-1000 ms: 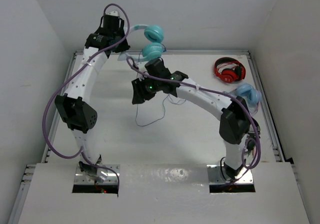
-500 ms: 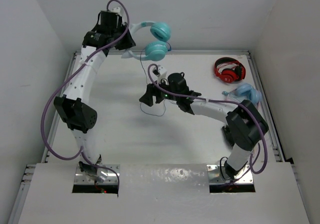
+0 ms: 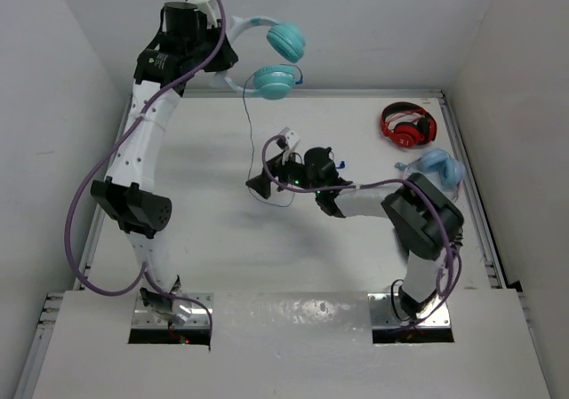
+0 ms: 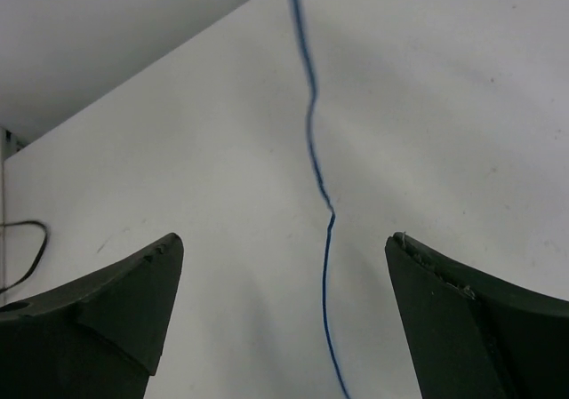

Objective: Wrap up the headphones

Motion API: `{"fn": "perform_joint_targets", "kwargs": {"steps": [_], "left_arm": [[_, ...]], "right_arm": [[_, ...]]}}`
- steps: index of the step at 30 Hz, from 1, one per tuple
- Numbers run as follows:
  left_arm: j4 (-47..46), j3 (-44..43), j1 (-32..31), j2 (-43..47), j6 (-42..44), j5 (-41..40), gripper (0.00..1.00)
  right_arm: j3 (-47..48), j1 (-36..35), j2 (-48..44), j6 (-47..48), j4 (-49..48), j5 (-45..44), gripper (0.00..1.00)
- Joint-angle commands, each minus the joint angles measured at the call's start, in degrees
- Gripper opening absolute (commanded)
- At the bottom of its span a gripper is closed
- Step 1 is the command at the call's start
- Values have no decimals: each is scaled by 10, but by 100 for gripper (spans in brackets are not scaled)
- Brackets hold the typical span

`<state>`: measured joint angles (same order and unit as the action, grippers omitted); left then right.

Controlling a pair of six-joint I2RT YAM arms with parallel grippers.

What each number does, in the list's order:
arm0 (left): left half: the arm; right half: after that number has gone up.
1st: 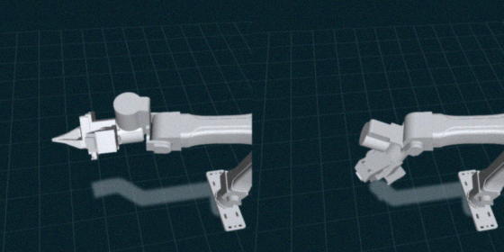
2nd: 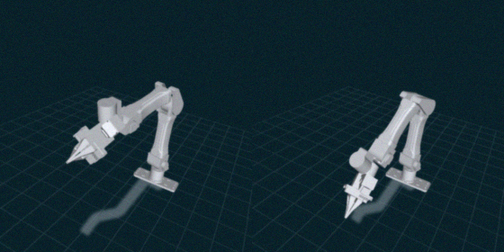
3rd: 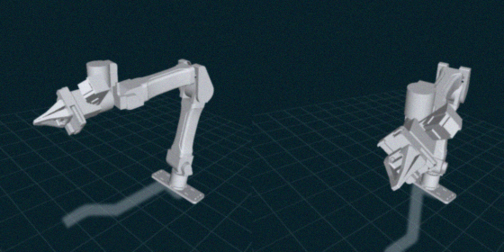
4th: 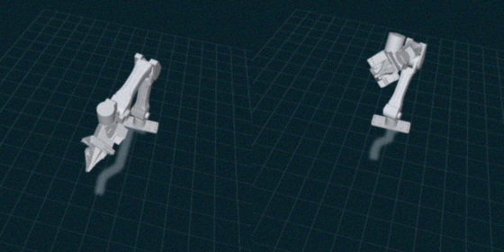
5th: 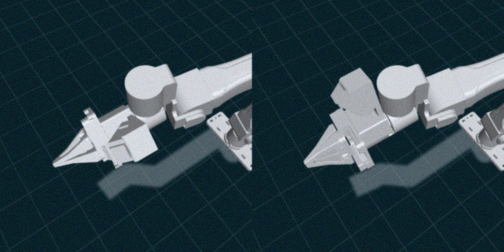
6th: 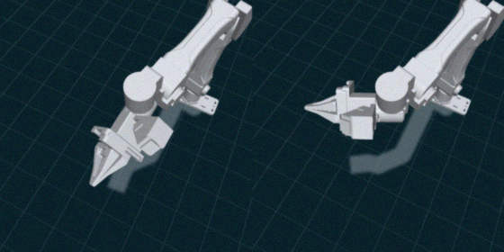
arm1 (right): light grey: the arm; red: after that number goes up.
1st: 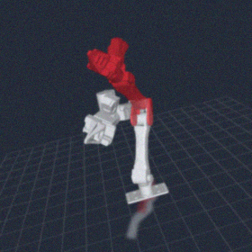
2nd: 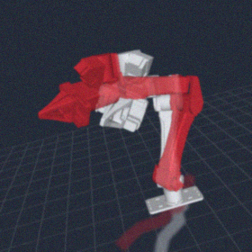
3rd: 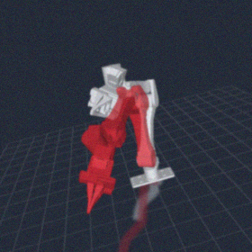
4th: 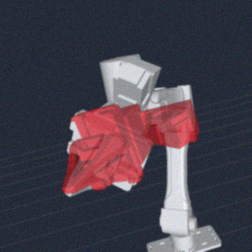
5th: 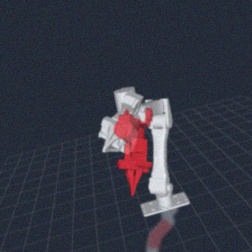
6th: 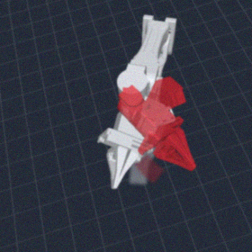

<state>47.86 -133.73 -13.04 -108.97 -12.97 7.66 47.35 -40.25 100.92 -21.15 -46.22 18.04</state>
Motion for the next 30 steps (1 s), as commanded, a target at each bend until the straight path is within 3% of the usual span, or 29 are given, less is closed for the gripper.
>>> {"fn": "perform_joint_targets", "kwargs": {"steps": [1,10,13,14,17,18,19,26,30], "left_arm": [[-43,-31,2,46,6,22,0],[-37,-85,1,51,3,36,0],[-37,-101,1,53,-2,65,0],[-36,-105,1,53,-5,78,0],[-33,-101,1,60,-1,99,0],[-32,-97,1,63,1,108,0],[-28,-94,2,66,5,111,0],[-18,-104,3,73,35,84,0],[-21,-122,4,67,36,94,0]], "right_arm": [[69,-3,94,9,-98,-9,94],[176,-4,245,-42,-94,-30,90],[235,-4,273,-72,-67,2,69],[246,-4,290,-99,-65,4,51],[249,-1,307,-143,-106,-14,23],[242,5,307,-151,-133,-22,5],[226,9,306,-166,-142,-40,0],[119,84,256,-196,-209,-79,0],[75,99,215,-148,-172,-68,0]]}}
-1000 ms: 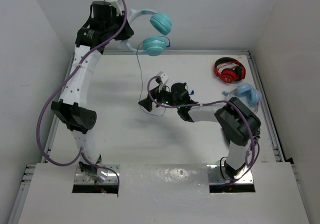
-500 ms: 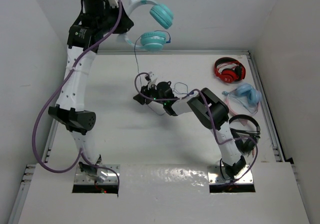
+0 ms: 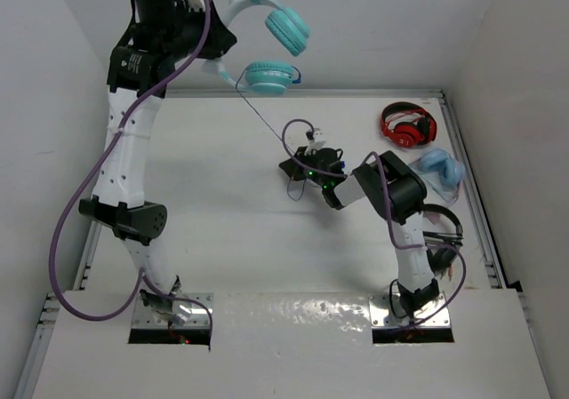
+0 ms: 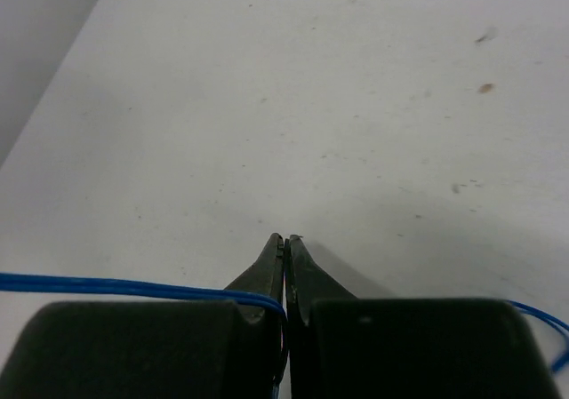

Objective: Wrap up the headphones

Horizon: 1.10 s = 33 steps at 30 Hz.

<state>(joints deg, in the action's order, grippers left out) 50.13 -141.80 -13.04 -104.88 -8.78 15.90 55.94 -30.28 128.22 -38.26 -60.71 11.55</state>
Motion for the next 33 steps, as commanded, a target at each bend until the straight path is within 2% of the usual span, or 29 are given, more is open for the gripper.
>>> {"fn": "perform_joint_targets", "kwargs": {"steps": [1,4,7,8,9,11,12,13,17,25,26,29,33], "left_arm": [[-46,-42,4,25,-6,19,0],[-50,-38,3,24,2,64,0],[-44,-17,3,33,56,152,0],[-37,-6,3,41,111,202,0],[-29,7,2,47,138,222,0],[21,61,-4,64,247,260,0],[56,84,-7,71,282,255,0],[72,108,-15,85,346,246,0],[142,235,-59,114,487,152,0],[113,397,-90,130,522,-50,0],[95,413,-95,130,518,-100,0],[57,449,-105,127,479,-179,0],[23,448,-105,140,434,-183,0]], "right_arm": [[-13,0,-62,37,-22,0,0],[-6,11,-67,39,-18,9,0],[6,51,-64,7,-34,13,0],[8,83,-67,-7,-41,14,0],[14,99,-69,-18,-53,15,0],[27,144,-90,-37,-51,24,0],[47,158,-100,-35,-29,26,0],[61,168,-111,-23,-9,32,0],[164,213,-158,26,122,58,0],[274,227,-199,85,257,62,0],[295,227,-202,88,286,64,0],[316,226,-215,102,332,80,0],[285,225,-245,137,349,69,0]]}}
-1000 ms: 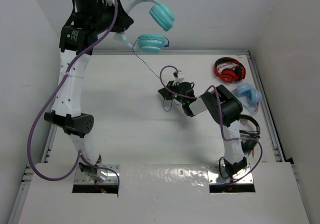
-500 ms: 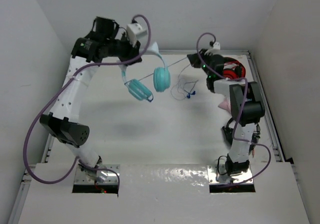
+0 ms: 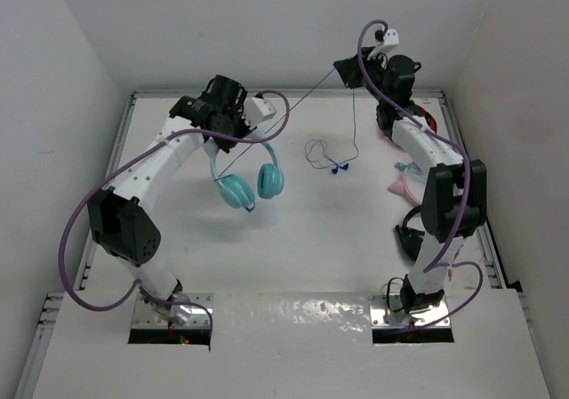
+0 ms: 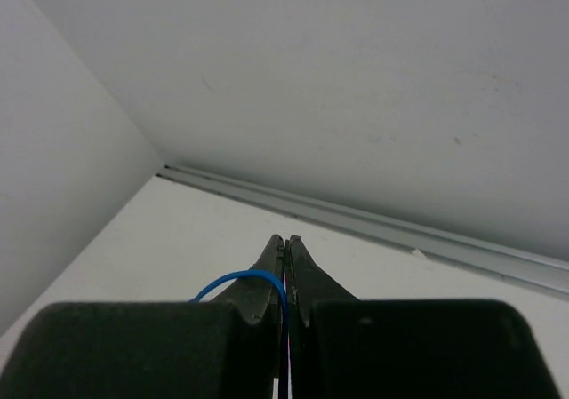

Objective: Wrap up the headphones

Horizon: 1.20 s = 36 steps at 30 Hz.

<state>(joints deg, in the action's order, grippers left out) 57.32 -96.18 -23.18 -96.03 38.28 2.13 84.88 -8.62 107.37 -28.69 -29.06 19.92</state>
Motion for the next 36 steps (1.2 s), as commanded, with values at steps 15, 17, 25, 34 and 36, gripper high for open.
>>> {"fn": "perform_joint_targets", "kwargs": {"steps": [15,17,25,34,36], "left_arm": [[-34,12,-20,66,14,-19,0],[-37,31,-21,69,23,-19,0],[-91,58,-28,58,-9,-118,0],[-163,20,-19,-21,-179,-306,0],[-195,4,-14,-35,-229,-322,0]], "right_arm": [[-11,9,-53,122,150,-75,0],[4,10,-59,139,164,-87,0],[19,10,-95,157,189,-81,0],[80,-26,-124,147,289,74,0],[82,-87,-131,161,309,88,0]]}}
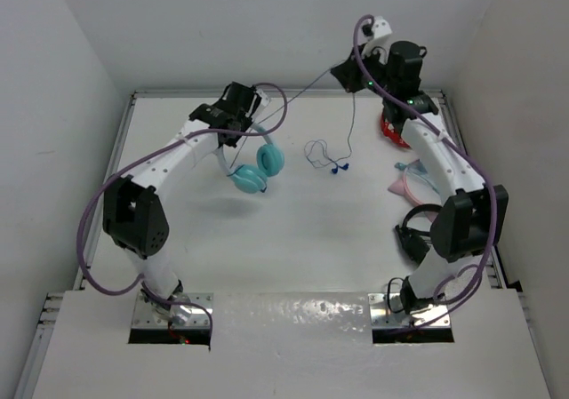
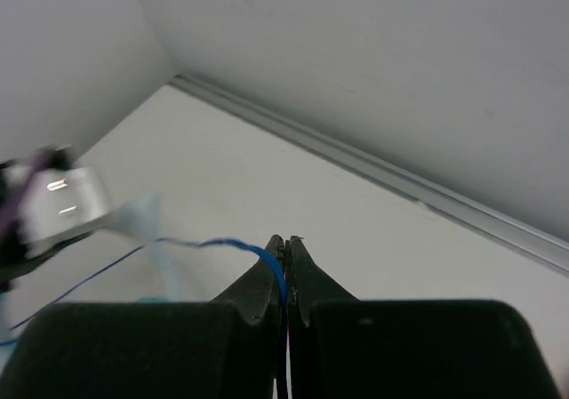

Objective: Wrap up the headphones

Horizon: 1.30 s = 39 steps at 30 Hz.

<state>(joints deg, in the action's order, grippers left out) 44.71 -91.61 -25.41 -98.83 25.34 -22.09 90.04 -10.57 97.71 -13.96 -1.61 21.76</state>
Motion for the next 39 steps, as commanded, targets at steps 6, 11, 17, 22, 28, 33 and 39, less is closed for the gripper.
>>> {"fn": "perform_joint_targets", "kwargs": {"steps": [6,11,17,22,28,33,39], "left_arm": [[-96,-89,28,-24,-218,-102,0],[-87,-89,35,-4,-184,-77,0],[-112,-32,35,2,-122,-76,0],[-128,-27,33,-11,-140,-69,0],[-137,-33,31,-15,-131,-37,0],[-152,-2,28,-20,-111,-35,0],[-76,-81,43,-72,-211,9,0]], "right_arm": [[2,-184,-33,-89,-78,152,0],[-60,-114,-57,-137,-108,62,0],[-44,-59,-76,-187,-151,69,0],[4,-81,-72,-179,-140,72,0],[28,-151,-54,-191,-150,97,0],[78,-158,-40,-218,-154,105,0],[52,-218,-25,-244,-189,158,0]]}}
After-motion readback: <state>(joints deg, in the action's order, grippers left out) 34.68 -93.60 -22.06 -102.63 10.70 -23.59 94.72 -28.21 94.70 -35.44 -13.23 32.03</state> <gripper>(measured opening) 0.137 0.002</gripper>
